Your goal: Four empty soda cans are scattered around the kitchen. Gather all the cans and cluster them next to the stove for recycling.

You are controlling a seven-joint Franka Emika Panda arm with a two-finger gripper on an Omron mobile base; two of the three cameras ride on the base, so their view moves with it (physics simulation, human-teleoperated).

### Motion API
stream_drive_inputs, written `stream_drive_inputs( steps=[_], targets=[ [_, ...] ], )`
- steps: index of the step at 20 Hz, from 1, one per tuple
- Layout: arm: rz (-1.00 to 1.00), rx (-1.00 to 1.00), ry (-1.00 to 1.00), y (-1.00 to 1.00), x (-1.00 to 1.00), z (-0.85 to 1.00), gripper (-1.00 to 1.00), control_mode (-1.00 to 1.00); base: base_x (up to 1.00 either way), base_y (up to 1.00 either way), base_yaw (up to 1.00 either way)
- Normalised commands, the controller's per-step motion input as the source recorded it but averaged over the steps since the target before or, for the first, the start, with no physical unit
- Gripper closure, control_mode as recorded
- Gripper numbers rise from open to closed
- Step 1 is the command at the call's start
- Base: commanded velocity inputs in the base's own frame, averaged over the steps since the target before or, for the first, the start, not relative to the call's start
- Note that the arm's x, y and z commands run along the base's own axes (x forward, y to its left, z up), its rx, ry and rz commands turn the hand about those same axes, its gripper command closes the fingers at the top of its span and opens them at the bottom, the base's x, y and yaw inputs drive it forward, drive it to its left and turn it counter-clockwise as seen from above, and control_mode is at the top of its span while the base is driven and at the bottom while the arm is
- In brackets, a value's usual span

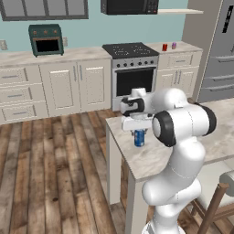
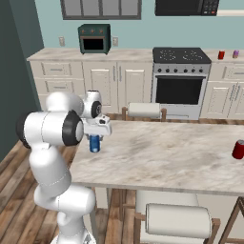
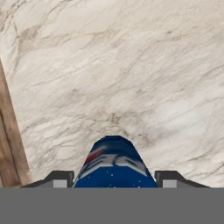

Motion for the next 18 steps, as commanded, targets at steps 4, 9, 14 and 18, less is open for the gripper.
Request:
stream_drive_inputs(
  steps=[4,9,14,18],
  targets=[
    [-0.10,0.00,0.00,0.00,-0.23,0.29,1.00,-1.00,0.00,0.00,0.00],
    [-0.10,0.00,0.00,0.00,-0.25,0.34,1.00,-1.00,0.00,0.00,0.00],
    [-0.10,0.00,0.00,0.00,-0.32,0.31,1.00,-1.00,0.00,0.00,0.00],
    [-0.11,0.00,-0.01,0.00,-0.34,0.21,1.00,-1.00,0.00,0.00,0.00]
  ],
)
